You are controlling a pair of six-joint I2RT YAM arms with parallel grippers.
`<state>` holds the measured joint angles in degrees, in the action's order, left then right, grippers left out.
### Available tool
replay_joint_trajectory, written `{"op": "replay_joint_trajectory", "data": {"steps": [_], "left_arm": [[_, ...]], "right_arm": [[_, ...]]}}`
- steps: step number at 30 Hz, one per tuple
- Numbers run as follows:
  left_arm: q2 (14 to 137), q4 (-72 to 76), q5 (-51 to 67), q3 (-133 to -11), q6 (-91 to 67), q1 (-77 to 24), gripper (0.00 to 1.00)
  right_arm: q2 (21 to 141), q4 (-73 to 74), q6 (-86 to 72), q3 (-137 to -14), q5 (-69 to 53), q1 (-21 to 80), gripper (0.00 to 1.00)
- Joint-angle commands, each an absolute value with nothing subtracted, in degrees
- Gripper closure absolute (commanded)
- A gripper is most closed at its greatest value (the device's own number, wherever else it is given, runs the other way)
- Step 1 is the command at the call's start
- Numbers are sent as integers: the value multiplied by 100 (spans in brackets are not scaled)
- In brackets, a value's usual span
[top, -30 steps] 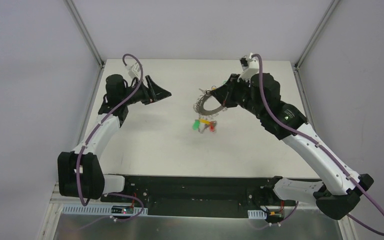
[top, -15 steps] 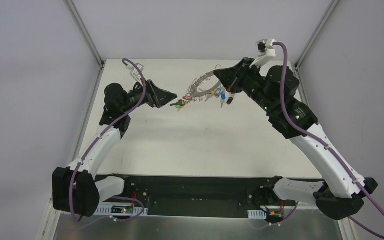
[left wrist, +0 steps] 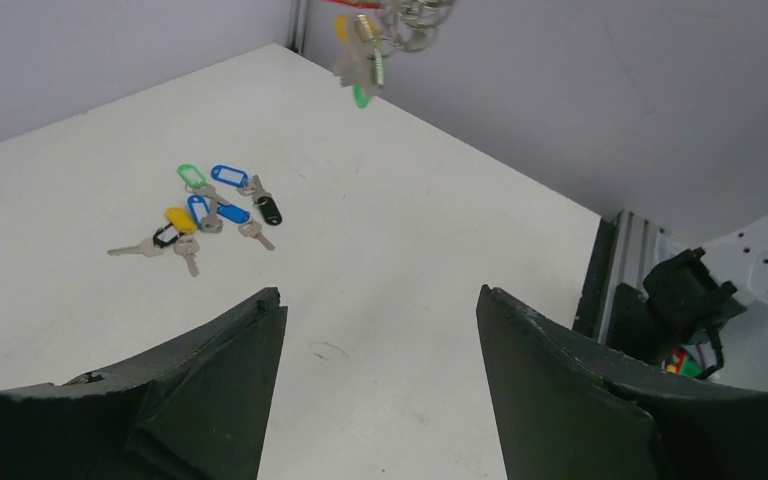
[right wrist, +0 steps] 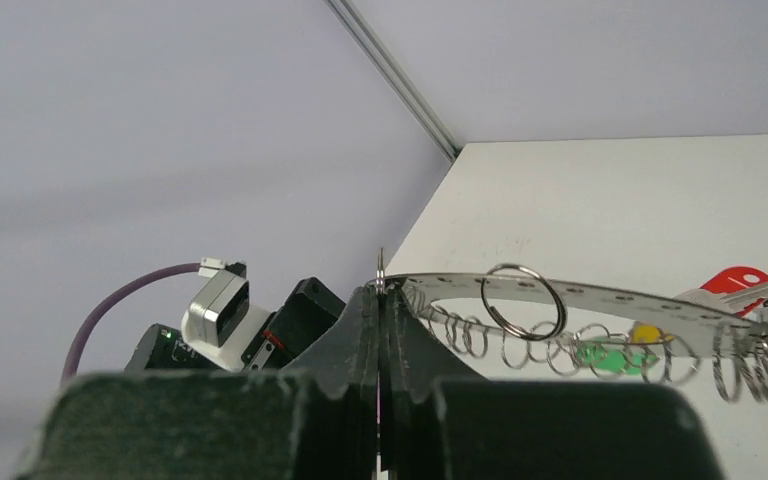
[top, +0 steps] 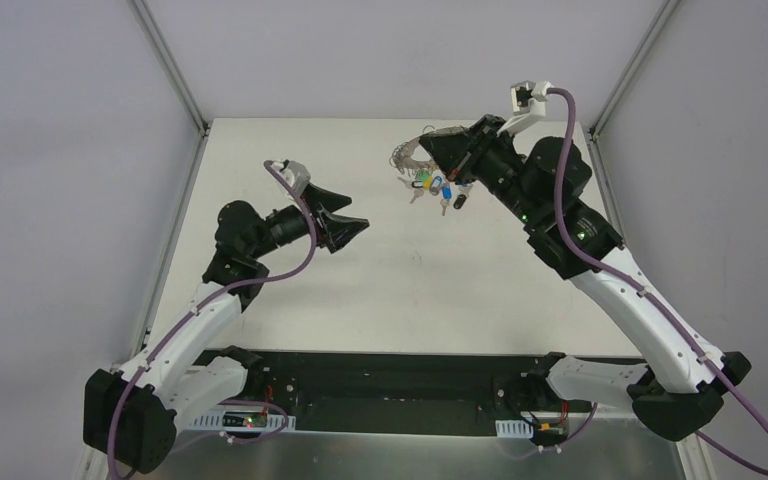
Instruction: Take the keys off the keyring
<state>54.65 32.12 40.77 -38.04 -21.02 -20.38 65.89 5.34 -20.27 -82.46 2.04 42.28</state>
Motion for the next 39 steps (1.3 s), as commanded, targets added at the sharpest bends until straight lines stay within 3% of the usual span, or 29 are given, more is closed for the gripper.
{"op": "replay_joint_trajectory", "data": {"steps": [1, 14, 23, 30, 32, 35, 37, 39], "left_arm": [[5234, 3542, 3914, -3631, -1066, -2327, 28], [5224, 3513, 4079, -3484, -414, -2461, 30], [5234, 3531, 4290, -3542, -491, -2461, 35], [5227, 3603, 4387, -3533, -547, -2478, 33], [5212, 3604, 4415, -3532, -521, -2475, 46], [5177, 3604, 4463, -3542, -507, -2474, 81], [5161, 3568, 4478, -3552, -497, -2469, 95], [5159, 3467, 4482, -3612, -495, -2470, 100]], "right_arm": [[6242, -427, -2259, -7992, 53, 4231, 100], [6511, -598, -2725, -7966, -844, 4412, 100], [6601, -646, -2668, -8001, -810, 4655, 100], [6648, -649, -2654, -8031, -811, 4708, 100], [6653, -650, -2668, -8049, -838, 4732, 100], [6649, -639, -2680, -8053, -852, 4759, 100], [6630, -638, -2672, -8044, -845, 4757, 100], [6604, -634, -2631, -8010, -788, 4768, 100]]}}
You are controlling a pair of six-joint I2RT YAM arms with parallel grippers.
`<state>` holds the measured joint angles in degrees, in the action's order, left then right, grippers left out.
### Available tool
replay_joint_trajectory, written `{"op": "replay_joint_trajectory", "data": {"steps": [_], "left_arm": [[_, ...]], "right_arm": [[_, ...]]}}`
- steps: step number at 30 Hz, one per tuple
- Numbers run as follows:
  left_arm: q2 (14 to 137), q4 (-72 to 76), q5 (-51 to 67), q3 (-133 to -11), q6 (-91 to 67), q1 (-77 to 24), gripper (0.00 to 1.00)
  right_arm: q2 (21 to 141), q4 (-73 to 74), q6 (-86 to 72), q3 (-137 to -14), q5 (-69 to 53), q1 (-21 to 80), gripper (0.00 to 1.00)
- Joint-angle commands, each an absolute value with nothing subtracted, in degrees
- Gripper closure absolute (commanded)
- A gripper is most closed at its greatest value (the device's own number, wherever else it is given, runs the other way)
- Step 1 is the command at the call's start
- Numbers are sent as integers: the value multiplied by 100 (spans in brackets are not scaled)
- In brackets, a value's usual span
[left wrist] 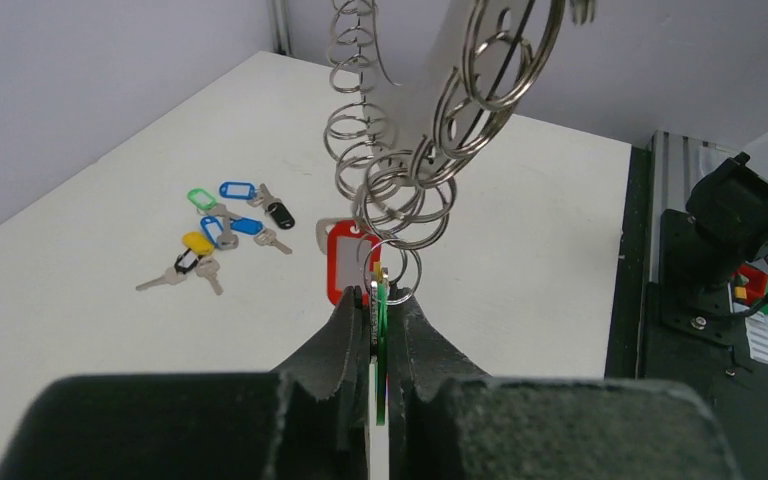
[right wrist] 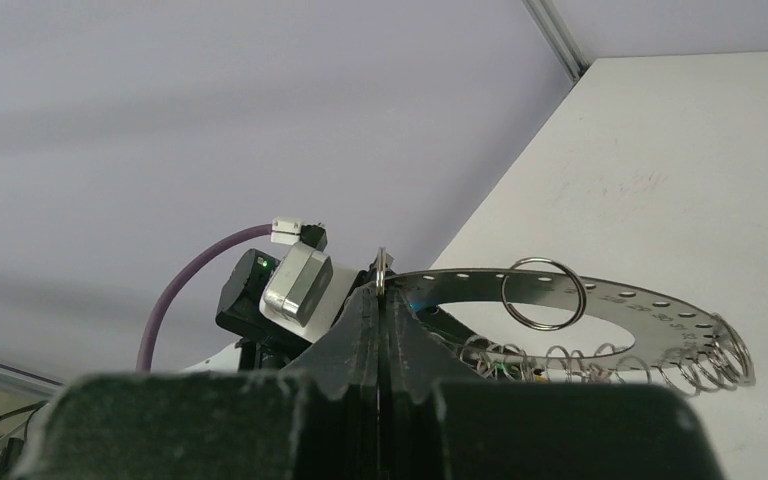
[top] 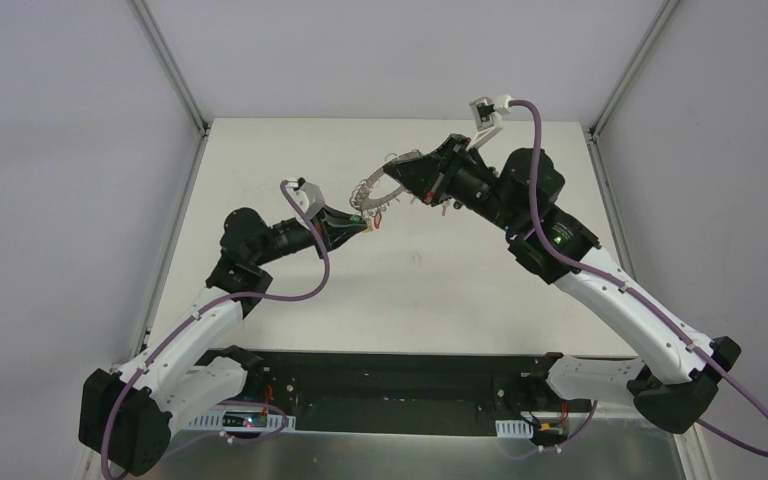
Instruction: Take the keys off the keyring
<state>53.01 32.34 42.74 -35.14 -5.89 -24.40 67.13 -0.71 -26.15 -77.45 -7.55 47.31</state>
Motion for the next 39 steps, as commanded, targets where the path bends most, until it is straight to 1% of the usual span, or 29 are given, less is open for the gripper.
{"op": "replay_joint_trajectory", "data": {"steps": [1, 14, 15, 18, 19, 20, 21, 23, 25, 28, 31, 34, 36, 39], "left_arm": [[5167, 3415, 4493, -3623, -501, -2471, 100], [5309, 2938, 4586, -3843, -629, -2476, 100], [5309, 2884, 4570, -3855, -642, -2477, 100], [5326, 2582, 4507, -4007, -683, -2478, 100], [5352, 2429, 4483, -4090, -692, -2476, 100], [5380, 2171, 4473, -4175, -697, -2479, 100], [5431, 1979, 4482, -4270, -689, -2476, 100], [5514, 1657, 4588, -4450, -650, -2478, 100], [5545, 1410, 4841, -4591, -549, -2479, 100], [5577, 950, 5079, -4746, -309, -2532, 100], [5589, 585, 5414, -4873, -60, -2647, 100], [5517, 516, 5621, -4837, 211, -2799, 100], [5437, 460, 5552, -4795, 220, -2838, 100], [5284, 439, 5282, -4717, 165, -2839, 100]], "right_arm": [[6582, -610, -2602, -7995, -728, 4762, 100], [6150, -58, -1812, -7517, 713, 4763, 100], [6138, -35, -1694, -7471, 719, 4764, 91], [6085, 563, -1133, -7260, 470, 4757, 43], [6019, 637, -904, -7122, 424, 4762, 31], [5905, 683, -595, -6935, 334, 4759, 24], [5795, 741, -201, -6769, 129, 4763, 20], [5536, 807, 836, -6254, -661, 4761, 19], [5223, 695, 1551, -5702, -1049, 4756, 18], [4755, 81, 2284, -4830, -1467, 4764, 17], [4562, -468, 2505, -4461, -1680, 4761, 17], [4651, -509, 2547, -4504, -1925, 4763, 17], [4726, -517, 2580, -4534, -2167, 4761, 19], [4820, -786, 2430, -4488, -2444, 4763, 24]]}}
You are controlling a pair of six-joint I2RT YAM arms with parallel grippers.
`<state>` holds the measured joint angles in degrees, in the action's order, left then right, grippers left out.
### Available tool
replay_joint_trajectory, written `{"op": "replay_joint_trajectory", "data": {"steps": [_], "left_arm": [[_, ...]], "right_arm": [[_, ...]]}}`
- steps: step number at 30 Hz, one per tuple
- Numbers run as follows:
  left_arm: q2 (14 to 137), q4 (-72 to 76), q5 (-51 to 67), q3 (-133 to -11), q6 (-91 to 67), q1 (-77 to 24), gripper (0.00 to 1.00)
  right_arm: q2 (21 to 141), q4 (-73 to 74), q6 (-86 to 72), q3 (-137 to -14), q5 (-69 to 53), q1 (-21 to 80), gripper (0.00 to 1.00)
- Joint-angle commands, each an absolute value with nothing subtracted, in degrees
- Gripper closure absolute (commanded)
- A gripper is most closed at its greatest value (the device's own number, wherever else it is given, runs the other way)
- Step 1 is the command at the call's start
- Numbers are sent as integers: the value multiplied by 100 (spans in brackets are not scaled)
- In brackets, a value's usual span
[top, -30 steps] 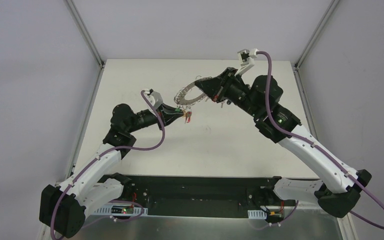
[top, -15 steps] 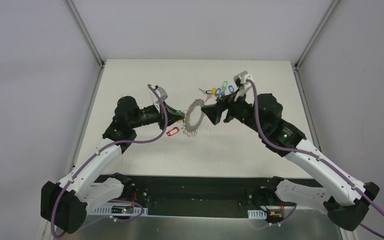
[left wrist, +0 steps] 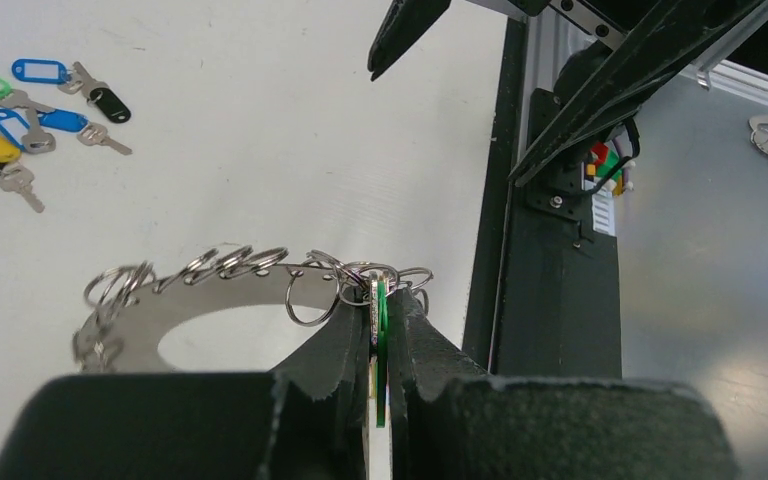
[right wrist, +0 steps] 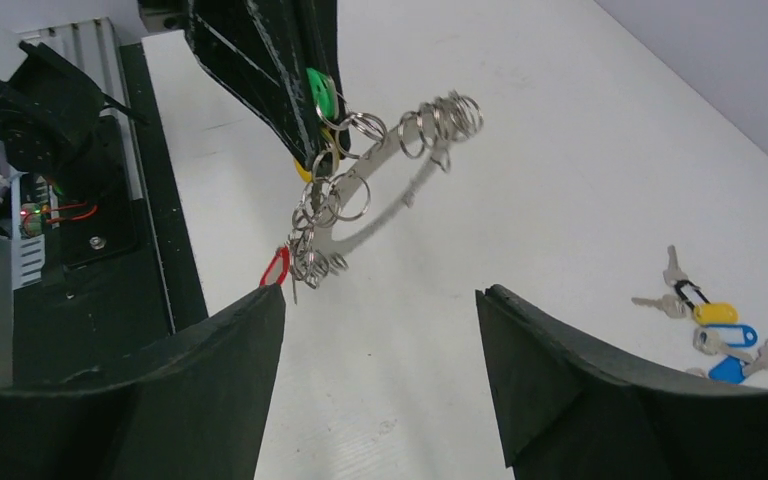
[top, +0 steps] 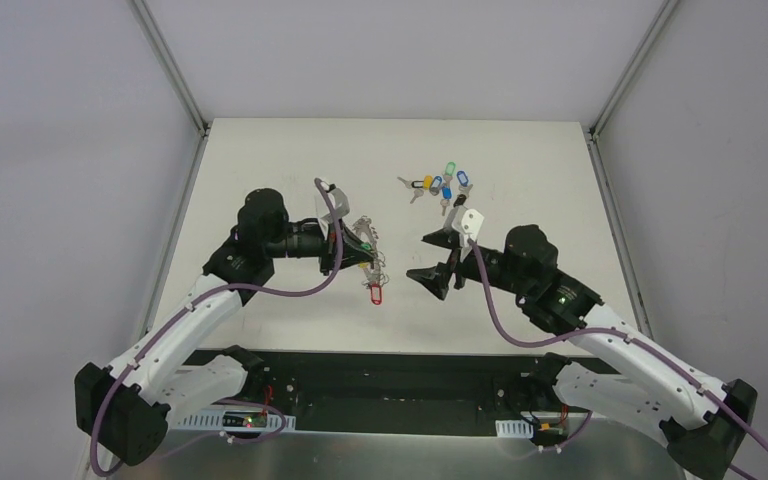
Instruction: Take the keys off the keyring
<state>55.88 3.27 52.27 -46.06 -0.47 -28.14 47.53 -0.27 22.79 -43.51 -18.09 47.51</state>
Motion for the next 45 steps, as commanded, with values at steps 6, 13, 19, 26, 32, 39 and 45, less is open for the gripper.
{"op": "replay_joint_trajectory", "data": {"steps": [6, 13, 19, 26, 32, 39, 45], "left_arm": [[5218, 434, 4662, -4742, -176, -2839, 100], [5055, 439, 4141, -4722, -364, -2839, 100], [4864, 464, 3715, -4630, -368, -2830, 100], [4812, 663, 3865, -4579, -531, -2830, 100], [4711, 697, 3887, -4540, -556, -2830, 100], [4567, 987, 4051, -4380, -573, -2821, 100], [4643, 1172, 4452, -4356, -744, -2822, 64]], "right_arm": [[5193, -1780, 1860, -4240, -2800, 4800, 31], [5980, -2063, 1819, -4549, -2284, 5207, 29], [6663, -2500, 2194, -4667, -1423, 5692, 26], [7453, -4143, 2306, -4419, -551, 5910, 45], [7384, -4227, 2565, -4223, -201, 5956, 99], [6843, -4013, 3467, -3906, -267, 6053, 100], [6684, -4342, 4507, -3844, -43, 6260, 100]]}}
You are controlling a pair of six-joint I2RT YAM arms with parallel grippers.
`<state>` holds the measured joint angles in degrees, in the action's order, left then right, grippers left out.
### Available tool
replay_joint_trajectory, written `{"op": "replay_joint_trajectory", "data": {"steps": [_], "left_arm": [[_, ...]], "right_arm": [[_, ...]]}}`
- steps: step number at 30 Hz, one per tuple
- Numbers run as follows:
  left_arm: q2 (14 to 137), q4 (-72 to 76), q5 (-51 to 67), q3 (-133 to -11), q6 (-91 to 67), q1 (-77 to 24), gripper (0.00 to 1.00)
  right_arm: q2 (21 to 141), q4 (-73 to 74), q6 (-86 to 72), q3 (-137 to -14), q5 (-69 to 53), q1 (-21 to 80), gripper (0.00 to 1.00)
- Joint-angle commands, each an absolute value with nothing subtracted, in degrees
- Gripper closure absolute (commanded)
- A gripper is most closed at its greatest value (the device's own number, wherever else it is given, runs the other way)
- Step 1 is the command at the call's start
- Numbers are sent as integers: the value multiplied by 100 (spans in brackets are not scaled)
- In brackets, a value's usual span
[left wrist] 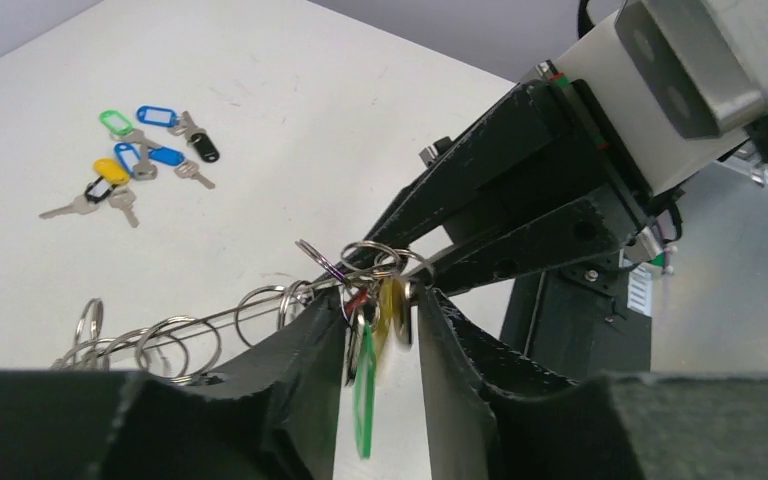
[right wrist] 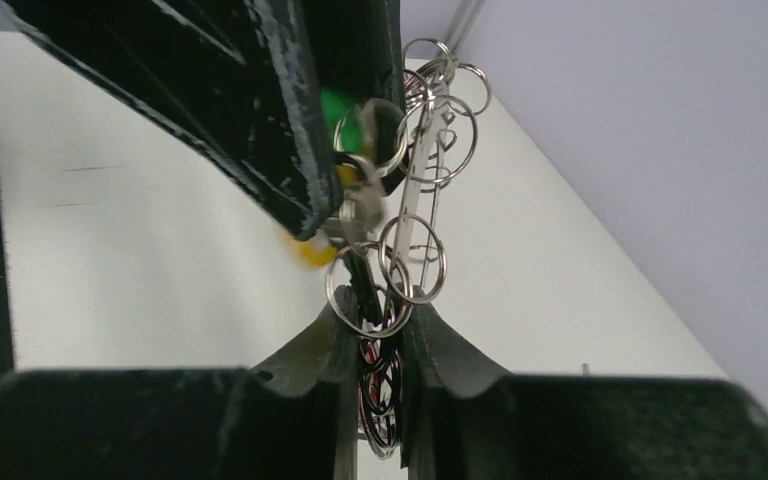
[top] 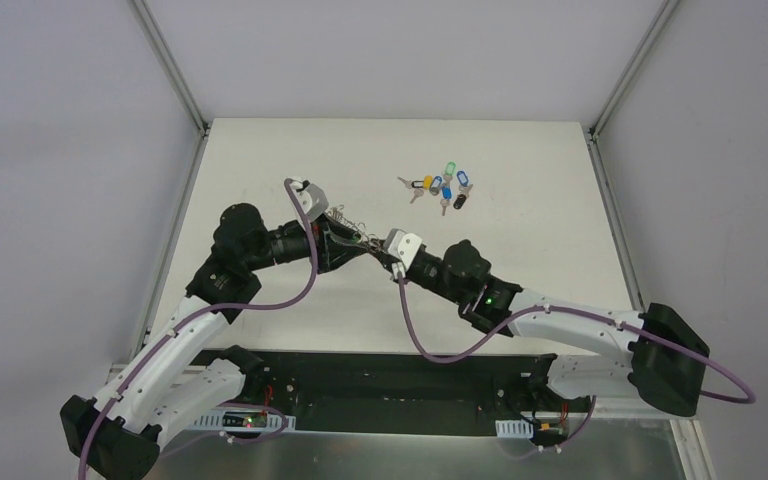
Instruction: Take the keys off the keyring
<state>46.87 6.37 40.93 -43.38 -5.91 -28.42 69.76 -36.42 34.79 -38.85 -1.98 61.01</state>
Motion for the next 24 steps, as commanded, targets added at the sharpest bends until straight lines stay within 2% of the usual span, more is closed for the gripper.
{"op": "replay_joint_trajectory", "data": {"steps": [1, 3, 14, 21, 24], "left_arm": [[4651, 1177, 4488, -4366, -749, -2824, 61], [4651, 1200, 4576, -4349, -745, -2821, 58], [4490, 1380, 4754, -4274, -715, -2821, 57], [4311, 1407, 4847, -4128, -409, -2822, 47], [4333, 1645, 5006, -4029, -424, -2829, 36]], "right_arm": [[6649, -4496, 4690, -3793, 147, 6299, 100], [6565, -4523, 4951, -3835, 324, 6366, 100], [6045, -3797, 6059, -4298, 71, 6390, 100], [5721, -3091, 6306, -4567, -227, 6387, 100], [5597, -2875, 6242, -4580, -404, 6387, 100]]}}
